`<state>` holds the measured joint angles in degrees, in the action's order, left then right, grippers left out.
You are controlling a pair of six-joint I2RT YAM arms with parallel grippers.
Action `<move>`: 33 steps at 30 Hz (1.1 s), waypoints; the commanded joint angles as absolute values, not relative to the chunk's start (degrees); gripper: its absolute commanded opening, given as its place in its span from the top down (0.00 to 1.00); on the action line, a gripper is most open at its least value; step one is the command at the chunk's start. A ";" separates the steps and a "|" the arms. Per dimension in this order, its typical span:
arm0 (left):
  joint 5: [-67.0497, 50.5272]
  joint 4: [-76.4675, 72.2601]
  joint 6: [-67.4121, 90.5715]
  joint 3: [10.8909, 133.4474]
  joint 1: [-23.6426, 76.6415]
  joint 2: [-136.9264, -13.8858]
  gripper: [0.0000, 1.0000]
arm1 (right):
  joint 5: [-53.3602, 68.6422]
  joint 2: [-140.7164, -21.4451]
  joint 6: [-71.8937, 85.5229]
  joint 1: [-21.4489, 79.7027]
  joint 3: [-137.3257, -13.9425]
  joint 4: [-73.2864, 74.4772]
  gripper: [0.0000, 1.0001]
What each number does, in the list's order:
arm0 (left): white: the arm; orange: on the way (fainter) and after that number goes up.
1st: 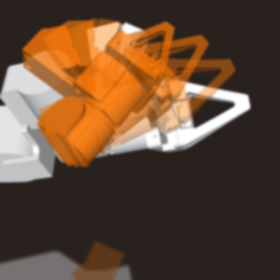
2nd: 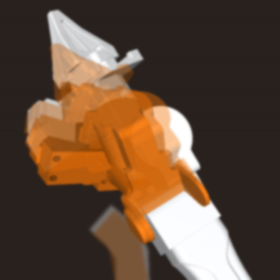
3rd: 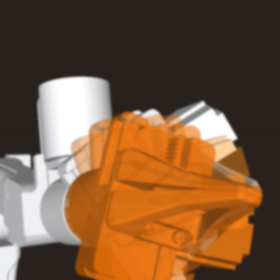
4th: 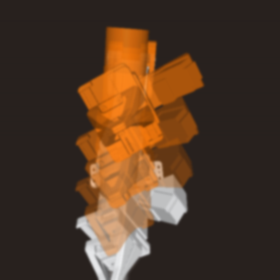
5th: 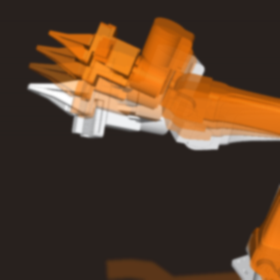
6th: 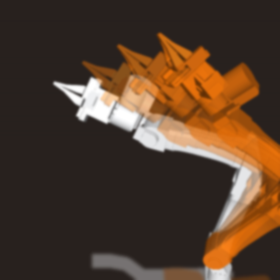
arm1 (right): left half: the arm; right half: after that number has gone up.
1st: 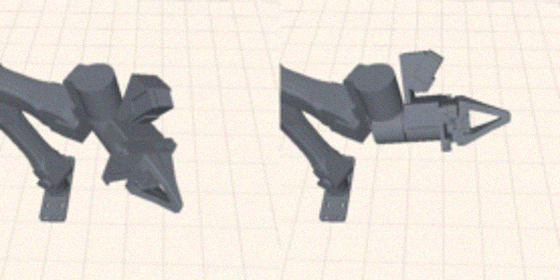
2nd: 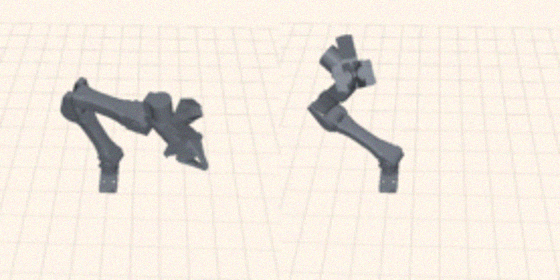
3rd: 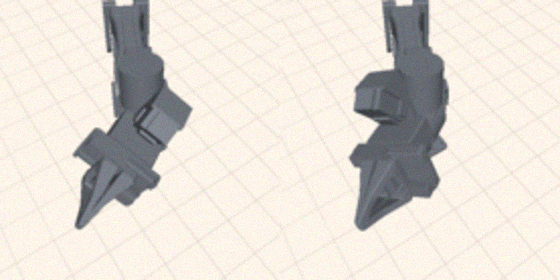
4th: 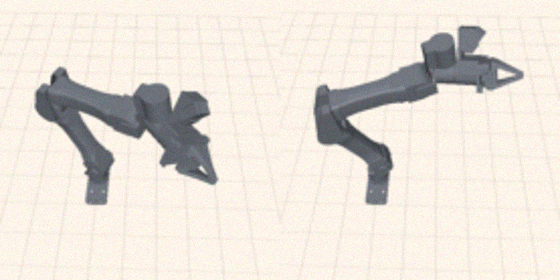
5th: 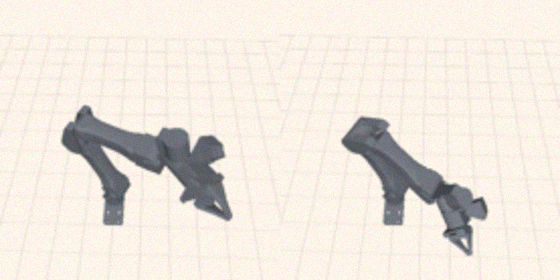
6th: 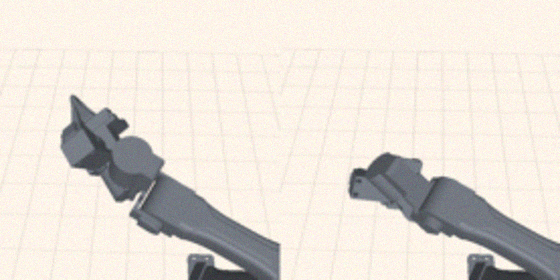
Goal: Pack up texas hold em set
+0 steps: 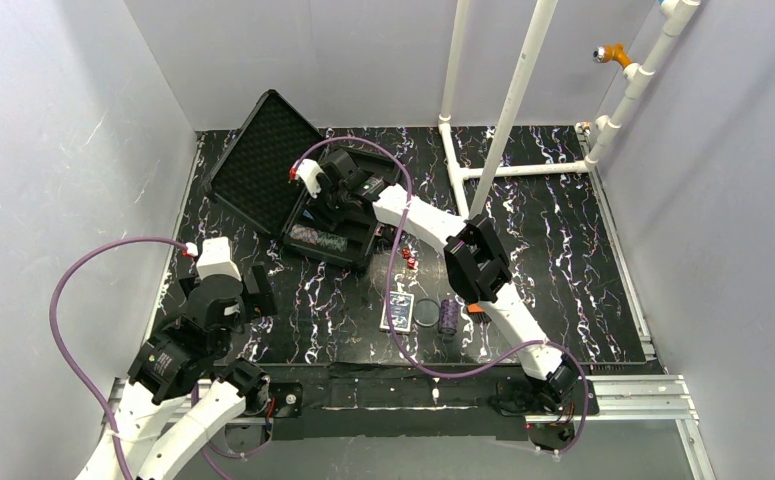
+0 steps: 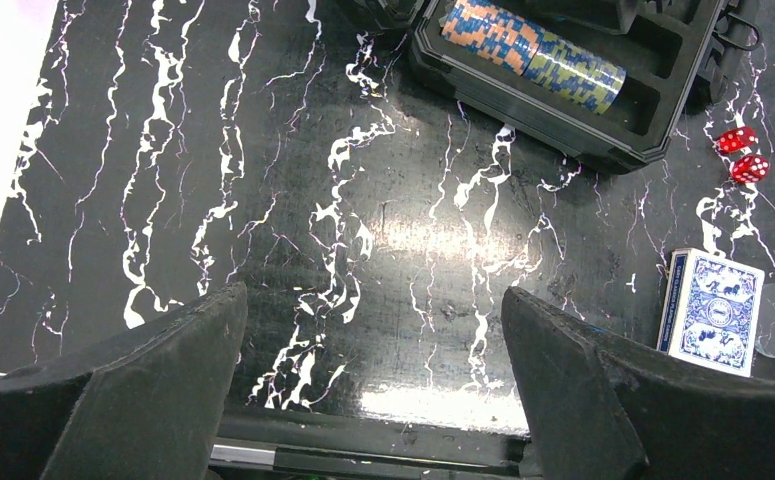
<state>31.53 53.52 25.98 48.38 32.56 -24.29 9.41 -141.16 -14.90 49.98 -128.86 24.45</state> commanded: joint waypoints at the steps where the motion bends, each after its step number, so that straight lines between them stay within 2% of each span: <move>1: 32.48 52.88 25.76 47.81 31.79 -24.95 0.02 | 10.82 -142.09 -15.47 50.67 -132.10 17.33 0.99; 5: 31.94 52.73 25.43 47.81 31.32 -25.30 0.02 | 11.01 -142.59 -15.51 50.96 -132.10 16.49 0.98; 9: 31.52 52.53 25.17 47.72 30.95 -25.48 0.02 | 11.22 -142.83 -16.01 51.30 -131.78 16.30 0.87; 11: 31.31 52.35 25.07 47.72 30.77 -25.49 0.02 | 10.76 -142.69 -16.08 51.46 -131.31 16.03 0.78; 15: 30.98 52.24 24.92 47.63 30.42 -25.57 0.02 | 9.33 -142.10 -16.42 51.59 -130.42 15.82 0.51; 17: 30.86 52.16 24.81 47.63 30.28 -25.58 0.02 | 8.41 -141.55 -16.79 51.68 -129.67 15.82 0.45; 19: 30.76 52.05 24.79 47.59 30.16 -25.55 0.02 | 8.16 -140.89 -17.39 51.68 -128.88 15.82 0.46; 21: 30.61 52.08 24.74 47.55 30.04 -25.54 0.02 | 8.24 -140.19 -17.97 51.68 -128.15 16.03 0.55; 28: 30.23 51.79 24.52 47.42 29.72 -25.57 0.02 | 8.34 -138.98 -18.50 51.68 -126.67 17.41 0.74; 31: 30.15 51.83 24.44 47.46 29.62 -25.53 0.02 | 7.99 -138.59 -18.79 51.68 -126.29 18.39 0.75; 33: 30.15 51.81 24.43 47.46 29.62 -25.55 0.02 | 7.75 -138.16 -18.76 51.68 -125.58 18.38 0.68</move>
